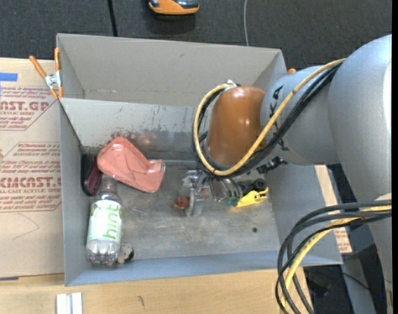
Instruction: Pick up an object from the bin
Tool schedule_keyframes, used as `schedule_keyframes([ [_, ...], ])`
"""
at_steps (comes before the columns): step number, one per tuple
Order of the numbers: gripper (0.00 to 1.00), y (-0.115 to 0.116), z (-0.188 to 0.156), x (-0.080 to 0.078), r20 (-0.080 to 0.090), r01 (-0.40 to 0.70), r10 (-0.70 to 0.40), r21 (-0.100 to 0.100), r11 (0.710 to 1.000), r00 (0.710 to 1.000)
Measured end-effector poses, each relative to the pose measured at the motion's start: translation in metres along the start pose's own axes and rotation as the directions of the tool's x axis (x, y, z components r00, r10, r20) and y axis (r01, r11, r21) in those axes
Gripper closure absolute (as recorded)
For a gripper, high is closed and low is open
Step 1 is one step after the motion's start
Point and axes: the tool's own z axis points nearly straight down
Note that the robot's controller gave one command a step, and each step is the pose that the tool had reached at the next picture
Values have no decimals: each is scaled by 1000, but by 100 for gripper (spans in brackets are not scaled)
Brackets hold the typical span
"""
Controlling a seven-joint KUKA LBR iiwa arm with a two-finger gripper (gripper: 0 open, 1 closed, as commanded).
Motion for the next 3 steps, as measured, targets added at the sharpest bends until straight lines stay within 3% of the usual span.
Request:
schedule_keyframes([
  [1,100,9,-1,2,0,6,-6,0,1000,1000],
  [2,100,4,-21,43,-2,17,-17,0,1000,1000],
  [3,100,8,-10,38,-3,15,-15,1,1000,1000],
])
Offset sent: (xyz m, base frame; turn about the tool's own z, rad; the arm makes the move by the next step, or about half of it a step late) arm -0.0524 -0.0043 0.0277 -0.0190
